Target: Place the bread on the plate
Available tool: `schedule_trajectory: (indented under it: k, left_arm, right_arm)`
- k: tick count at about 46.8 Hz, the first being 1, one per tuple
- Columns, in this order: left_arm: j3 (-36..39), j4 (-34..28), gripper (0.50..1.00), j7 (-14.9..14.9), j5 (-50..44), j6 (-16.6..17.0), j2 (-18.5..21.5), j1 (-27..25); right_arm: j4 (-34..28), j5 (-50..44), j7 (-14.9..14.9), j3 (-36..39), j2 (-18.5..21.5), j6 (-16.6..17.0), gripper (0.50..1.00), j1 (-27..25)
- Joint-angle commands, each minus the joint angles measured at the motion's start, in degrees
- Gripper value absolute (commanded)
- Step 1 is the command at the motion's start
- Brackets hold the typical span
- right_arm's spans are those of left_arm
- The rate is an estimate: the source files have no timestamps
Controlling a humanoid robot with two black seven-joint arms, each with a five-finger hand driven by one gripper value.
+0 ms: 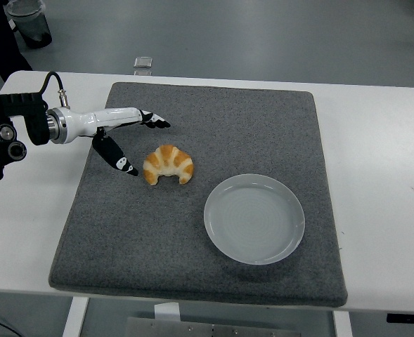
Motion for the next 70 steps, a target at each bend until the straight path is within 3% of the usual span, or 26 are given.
schedule_trajectory:
  k: [1,10,27,59,70]
  left_arm:
    - [-3.63,2.56,0.984,-1.72,1.94,0.11,-1.61,4.36]
    - [-8.91,4.85,0.984,-2.78,3.70,0.29,-3.64,9.82]
    - [-8.82,6.69,0.975,-2.87,4.67,2.92,-7.24,10.26]
    - [-9.00,13.28,0.964,-5.94,4.58,3.19,-12.69,12.72]
    - [-9.00,14.78,0.919,-7.44,4.58,3.27,-13.83,13.42]
  right_arm:
    - [0.00,0.00,0.00,0.00,0.00,0.00,0.932,0.00]
    - [0.00,0.00,0.00,0.00,0.00,0.00,0.930,0.00]
    - [0.00,0.00,0.00,0.00,0.00,0.00,0.930,0.00]
    - [0.00,0.00,0.00,0.00,0.00,0.00,0.932,0.00]
    - [0.00,0.00,0.00,0.00,0.00,0.00,0.932,0.00]
